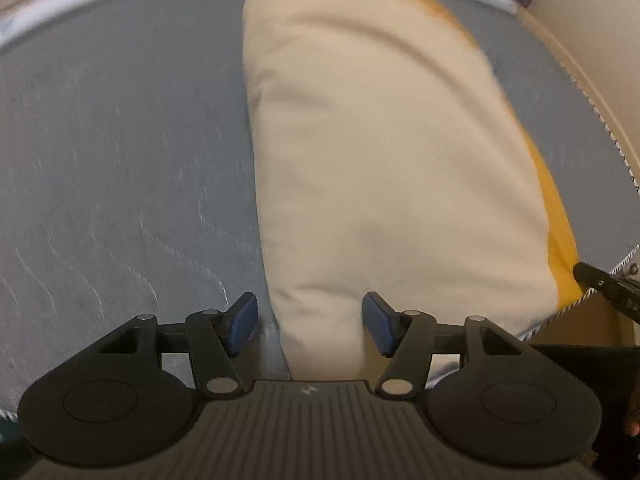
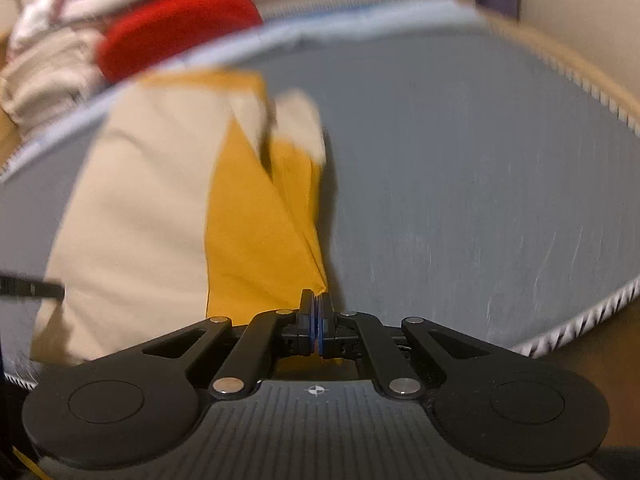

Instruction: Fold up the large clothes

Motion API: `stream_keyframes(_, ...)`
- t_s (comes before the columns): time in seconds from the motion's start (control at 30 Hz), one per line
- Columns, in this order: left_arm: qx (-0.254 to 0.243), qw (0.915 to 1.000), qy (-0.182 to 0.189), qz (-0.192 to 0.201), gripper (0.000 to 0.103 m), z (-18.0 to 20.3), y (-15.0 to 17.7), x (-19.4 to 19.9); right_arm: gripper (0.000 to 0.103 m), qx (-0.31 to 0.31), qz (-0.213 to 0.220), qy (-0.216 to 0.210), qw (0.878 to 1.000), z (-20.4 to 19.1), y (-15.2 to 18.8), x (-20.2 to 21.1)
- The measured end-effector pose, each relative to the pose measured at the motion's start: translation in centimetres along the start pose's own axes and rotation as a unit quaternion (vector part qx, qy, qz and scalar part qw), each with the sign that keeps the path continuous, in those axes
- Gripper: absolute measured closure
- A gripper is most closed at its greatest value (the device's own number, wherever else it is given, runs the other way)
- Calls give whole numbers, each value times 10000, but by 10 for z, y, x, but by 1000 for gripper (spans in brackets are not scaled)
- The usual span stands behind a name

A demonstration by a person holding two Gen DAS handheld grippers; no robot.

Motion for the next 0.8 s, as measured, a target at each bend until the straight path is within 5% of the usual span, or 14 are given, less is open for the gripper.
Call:
stream_keyframes(0.17, -91, 9983, 233, 520, 38, 2, -10, 31, 103, -29, -156, 151, 9998, 0, 0, -8)
stream_keyframes(0.27, -266, 9992, -230, -207, 35, -8, 12, 2, 103, 186, -175, 376, 9990, -1, 0, -10)
stream_keyframes(0.4, -576, 9976, -342, -197, 35, -2, 17, 10, 103, 273, -188, 554, 9979, -3, 0, -13)
stream_keyframes(0.6, -517, 9945, -81, 910, 36, 4, -17, 68, 103, 326, -178, 670, 9971, -7, 0, -10)
stream_keyframes(0.8, -1190, 9887, -14, 912, 60, 25, -69, 67, 103, 225, -138, 618, 9977, -6, 0, -4)
Point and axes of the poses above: each gripper's, at about its wrist camera, not at the fingertips, and x roughly against the way its jaws point, z to its right, y to its underside, the point moved 10 cm from there along -x, roughly the way its jaws point, and after that the axes turned 7 degrees about -z, right-handed, at the moved point
